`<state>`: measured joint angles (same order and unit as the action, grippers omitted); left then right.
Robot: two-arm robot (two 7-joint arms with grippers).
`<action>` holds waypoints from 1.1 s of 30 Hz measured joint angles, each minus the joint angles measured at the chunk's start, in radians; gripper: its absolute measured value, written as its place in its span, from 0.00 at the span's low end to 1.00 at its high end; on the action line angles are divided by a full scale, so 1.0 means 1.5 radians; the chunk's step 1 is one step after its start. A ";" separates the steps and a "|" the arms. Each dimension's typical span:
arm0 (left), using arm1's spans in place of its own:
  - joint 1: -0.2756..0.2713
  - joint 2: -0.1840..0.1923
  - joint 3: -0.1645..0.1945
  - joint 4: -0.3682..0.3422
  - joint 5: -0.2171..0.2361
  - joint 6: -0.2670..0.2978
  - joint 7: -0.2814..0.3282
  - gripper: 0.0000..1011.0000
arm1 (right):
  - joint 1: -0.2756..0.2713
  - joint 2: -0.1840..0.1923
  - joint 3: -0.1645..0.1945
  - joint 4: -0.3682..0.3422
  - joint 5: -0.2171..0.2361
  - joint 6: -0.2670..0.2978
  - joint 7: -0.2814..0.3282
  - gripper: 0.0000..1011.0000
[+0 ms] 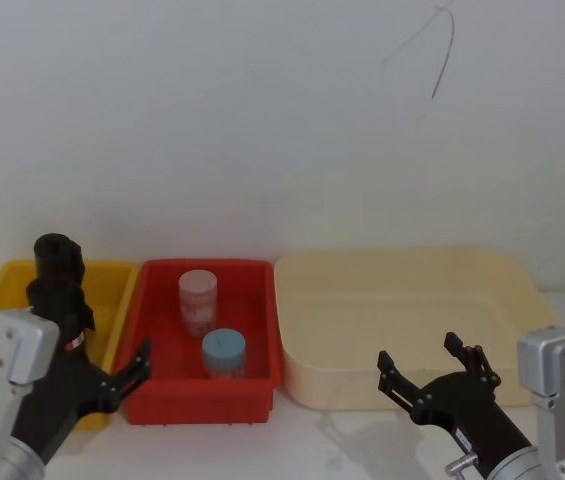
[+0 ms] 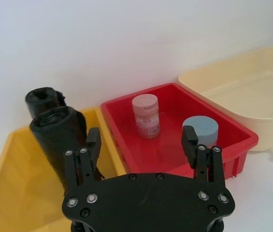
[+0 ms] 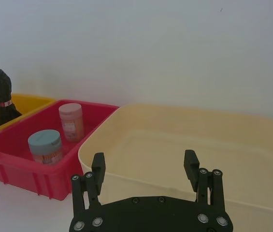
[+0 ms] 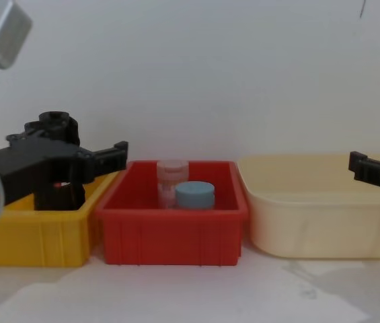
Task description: Pick up the garbage bag with the one hand and transfer it to the other hand.
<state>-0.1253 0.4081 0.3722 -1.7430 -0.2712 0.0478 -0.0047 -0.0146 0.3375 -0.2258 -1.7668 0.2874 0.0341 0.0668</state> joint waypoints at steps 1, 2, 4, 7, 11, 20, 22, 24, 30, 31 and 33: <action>0.007 0.003 -0.006 -0.008 -0.005 0.004 0.000 0.99 | 0.000 0.000 0.000 0.000 0.000 0.000 0.000 0.99; 0.007 0.003 -0.006 -0.008 -0.005 0.004 0.000 0.99 | 0.000 0.000 0.000 0.000 0.000 0.000 0.000 0.99; 0.014 0.007 -0.015 -0.017 -0.011 0.008 -0.001 0.99 | 0.000 0.000 0.000 0.000 0.000 0.000 0.000 0.99; 0.025 0.013 -0.026 -0.027 -0.018 0.016 -0.001 0.99 | 0.000 0.000 0.000 0.000 0.000 0.000 0.000 0.99; 0.036 0.021 -0.043 -0.039 -0.026 0.030 -0.001 0.99 | 0.000 0.000 0.000 0.000 0.000 0.000 0.000 0.99; 0.043 0.032 -0.067 -0.045 -0.037 0.055 -0.004 0.99 | 0.000 0.000 0.000 0.000 0.000 0.000 0.000 0.99; 0.042 0.034 -0.072 -0.044 -0.039 0.063 -0.005 0.99 | 0.000 0.000 0.000 0.000 0.000 0.000 0.000 0.99; 0.040 0.036 -0.077 -0.041 -0.041 0.071 -0.007 0.99 | 0.000 0.000 0.000 0.000 0.000 0.000 0.000 0.99; 0.031 0.040 -0.086 -0.031 -0.044 0.089 -0.011 0.99 | 0.000 0.000 0.000 0.000 0.000 0.000 0.000 0.99; 0.028 0.040 -0.088 -0.027 -0.044 0.093 -0.012 0.99 | 0.000 0.000 0.000 0.000 0.000 0.000 0.000 0.99; 0.022 0.041 -0.090 -0.022 -0.044 0.099 -0.013 0.99 | 0.000 0.000 0.000 0.000 0.000 0.000 0.000 0.99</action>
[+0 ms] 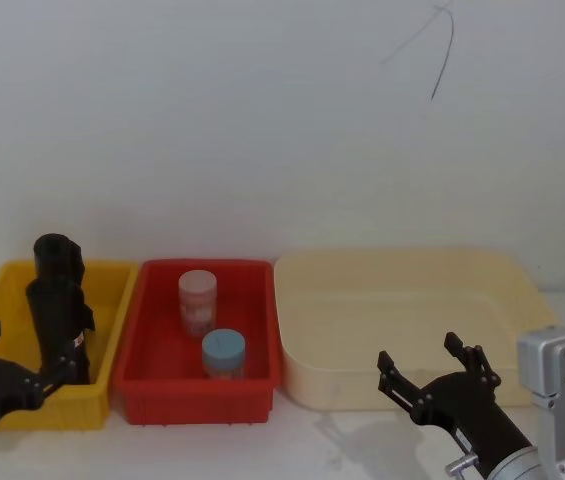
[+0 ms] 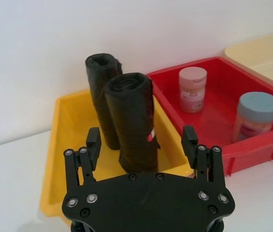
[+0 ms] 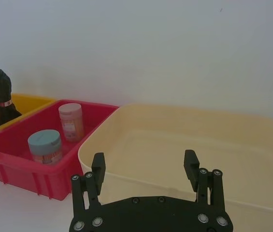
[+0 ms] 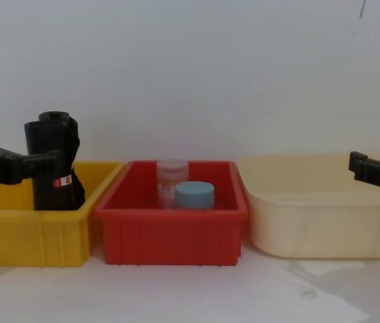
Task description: Pick up the garbage bag with the one hand and transfer it to the other hand.
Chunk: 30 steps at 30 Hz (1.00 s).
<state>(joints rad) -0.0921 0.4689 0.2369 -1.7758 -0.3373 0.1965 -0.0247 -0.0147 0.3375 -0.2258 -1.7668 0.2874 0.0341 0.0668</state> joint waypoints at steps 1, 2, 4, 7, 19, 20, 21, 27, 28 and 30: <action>-0.003 0.000 -0.001 0.003 0.000 0.002 -0.001 0.99 | 0.000 0.000 0.000 0.000 0.000 0.000 0.000 0.99; -0.005 0.000 -0.001 0.005 0.000 0.004 -0.002 0.99 | 0.000 0.000 0.000 0.000 0.000 0.000 0.000 0.99; -0.012 0.000 -0.002 0.012 0.000 0.009 -0.004 0.99 | 0.000 0.000 0.000 0.000 0.000 0.000 0.000 0.99; -0.021 -0.001 -0.003 0.020 0.000 0.014 -0.008 0.99 | 0.000 0.000 0.000 0.000 0.000 0.000 0.000 0.99; -0.075 -0.006 0.006 0.076 0.002 0.026 -0.043 0.99 | 0.000 0.000 0.000 0.000 0.000 0.000 0.000 0.99; -0.082 -0.007 0.008 0.084 0.003 0.026 -0.048 0.99 | 0.000 0.000 0.000 0.000 0.000 0.000 0.000 0.99; -0.085 -0.008 0.009 0.087 0.003 0.026 -0.051 0.99 | 0.000 0.000 0.000 0.000 0.000 0.000 0.000 0.99; -0.115 -0.012 0.020 0.127 0.008 0.025 -0.076 0.99 | 0.000 0.000 0.000 0.000 0.000 0.000 0.000 0.99; -0.118 -0.013 0.021 0.130 0.009 0.024 -0.079 0.99 | 0.000 0.000 0.000 0.000 0.000 0.000 0.000 0.99; -0.131 -0.016 0.026 0.147 0.011 0.022 -0.088 0.99 | 0.000 0.000 0.000 0.000 0.000 0.000 0.000 0.99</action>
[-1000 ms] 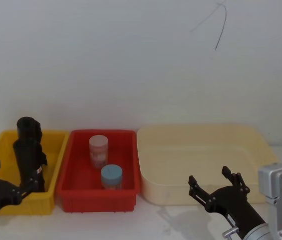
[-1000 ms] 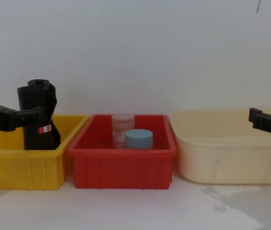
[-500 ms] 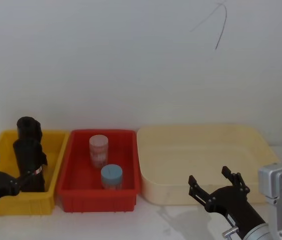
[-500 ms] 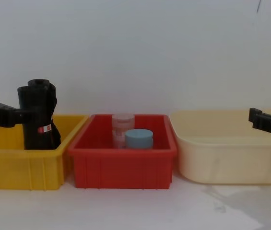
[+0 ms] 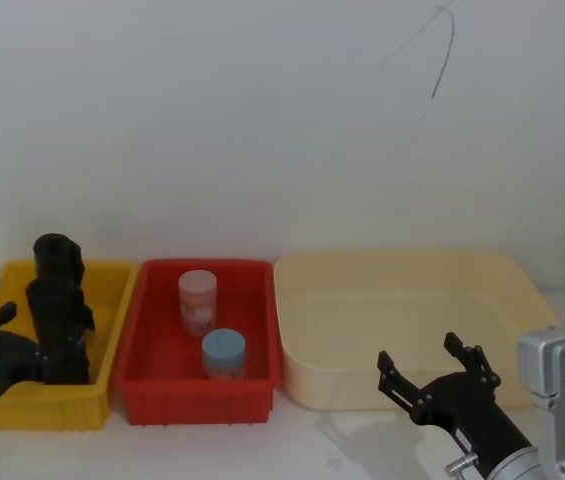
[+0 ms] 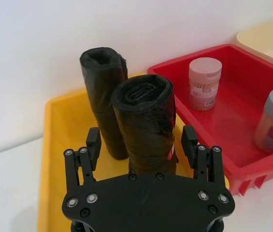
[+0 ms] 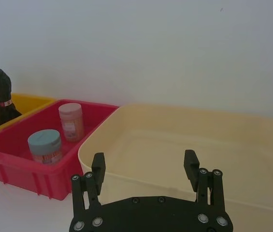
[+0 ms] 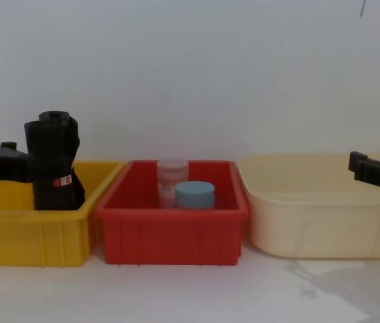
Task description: Pick up the garbage bag with the one hand and transfer it to the other hand.
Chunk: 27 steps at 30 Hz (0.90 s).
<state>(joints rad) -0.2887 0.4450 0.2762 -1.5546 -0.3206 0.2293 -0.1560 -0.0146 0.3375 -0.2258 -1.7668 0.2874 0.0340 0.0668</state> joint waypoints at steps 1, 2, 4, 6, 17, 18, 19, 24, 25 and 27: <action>-0.004 -0.001 0.002 0.005 0.001 -0.001 -0.004 0.99 | 0.000 0.000 0.000 0.000 0.000 0.000 0.000 0.99; -0.012 -0.003 0.005 0.016 0.002 -0.003 -0.009 0.99 | 0.000 0.000 0.000 0.000 0.000 0.000 0.000 0.99; -0.016 -0.004 0.007 0.021 0.003 -0.004 -0.013 0.99 | 0.000 0.000 0.000 0.000 0.000 0.000 0.000 0.99; -0.030 -0.008 0.013 0.041 0.006 -0.008 -0.025 0.99 | 0.000 0.000 0.000 0.000 0.000 0.000 0.000 0.99; -0.075 -0.022 0.039 0.099 0.016 -0.030 -0.076 0.87 | 0.000 0.000 0.000 0.000 0.000 0.000 0.000 0.99; -0.080 -0.024 0.043 0.106 0.018 -0.033 -0.083 0.83 | 0.000 0.000 0.000 0.000 0.000 0.000 0.000 0.99; -0.082 -0.025 0.045 0.109 0.019 -0.036 -0.087 0.82 | 0.000 0.000 0.000 0.000 0.000 0.000 0.000 0.99; -0.094 -0.031 0.055 0.123 0.025 -0.043 -0.103 0.65 | 0.000 0.000 0.000 0.000 0.000 0.000 0.000 0.99; -0.095 -0.031 0.056 0.124 0.026 -0.043 -0.104 0.63 | 0.000 0.000 0.000 0.000 0.000 0.000 0.000 0.99; -0.097 -0.032 0.059 0.126 0.030 -0.044 -0.107 0.56 | 0.000 0.000 0.000 0.000 0.000 0.000 0.000 0.99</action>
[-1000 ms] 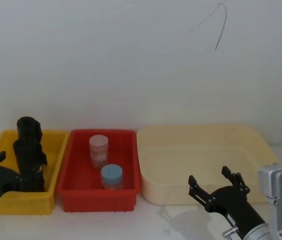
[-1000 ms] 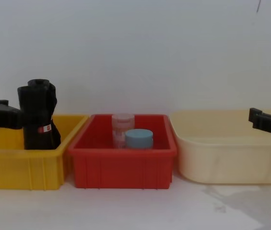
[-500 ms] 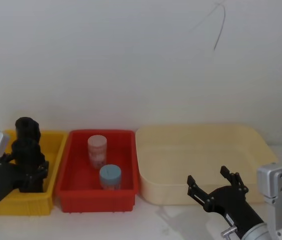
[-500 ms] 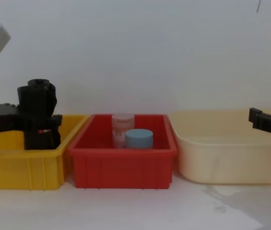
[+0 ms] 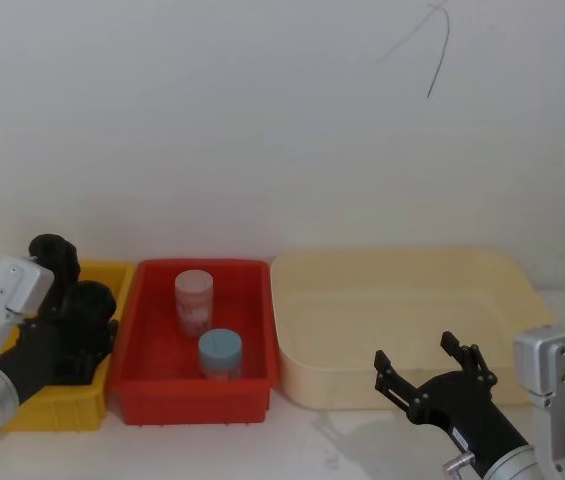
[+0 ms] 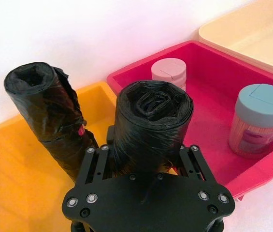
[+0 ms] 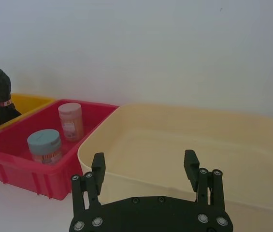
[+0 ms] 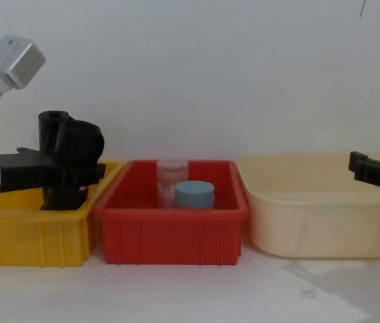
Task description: Pick up the garbage bag with the one hand and transfer it to the other hand.
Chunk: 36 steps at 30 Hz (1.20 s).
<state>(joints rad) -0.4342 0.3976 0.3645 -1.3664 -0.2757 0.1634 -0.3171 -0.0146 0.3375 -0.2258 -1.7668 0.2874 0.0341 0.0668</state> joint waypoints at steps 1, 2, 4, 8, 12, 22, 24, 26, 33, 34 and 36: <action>0.000 0.000 0.001 0.000 0.001 0.000 -0.001 0.54 | 0.000 0.000 0.000 0.000 0.000 0.000 0.000 0.99; -0.001 0.000 0.002 0.000 0.004 0.000 -0.001 0.53 | 0.000 0.000 0.000 0.000 0.000 0.000 0.000 0.99; -0.001 0.002 0.003 -0.002 0.009 0.001 -0.001 0.50 | 0.000 0.000 0.000 0.000 0.000 0.000 0.000 0.99; 0.004 0.007 0.005 -0.011 0.018 0.006 0.002 0.48 | 0.000 0.000 0.000 0.000 0.000 0.000 0.000 0.99; 0.010 0.012 0.005 -0.022 0.028 0.015 0.008 0.45 | 0.000 0.000 0.000 0.000 0.000 0.000 0.000 0.99; 0.022 0.036 -0.003 -0.072 0.047 0.053 0.015 0.40 | 0.000 0.000 0.000 0.000 0.000 0.000 0.000 0.99; 0.025 0.042 -0.005 -0.086 0.050 0.061 0.015 0.39 | 0.000 0.000 0.000 0.000 0.000 0.000 0.000 0.99; 0.027 0.048 -0.008 -0.097 0.052 0.066 0.014 0.38 | 0.000 0.000 0.000 0.000 0.000 0.000 0.000 0.99; 0.033 0.073 -0.025 -0.150 0.057 0.082 0.007 0.38 | 0.000 0.000 0.000 0.000 0.000 0.000 0.000 0.99; 0.034 0.074 -0.027 -0.155 0.057 0.083 0.007 0.38 | 0.000 0.000 0.000 0.000 0.000 0.000 0.000 0.99; 0.034 0.078 -0.032 -0.165 0.056 0.085 0.004 0.38 | 0.000 0.000 0.000 0.000 0.000 0.000 0.000 0.99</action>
<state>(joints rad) -0.3832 0.5144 0.3159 -1.6146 -0.1913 0.2913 -0.3109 -0.0146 0.3375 -0.2258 -1.7668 0.2874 0.0340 0.0668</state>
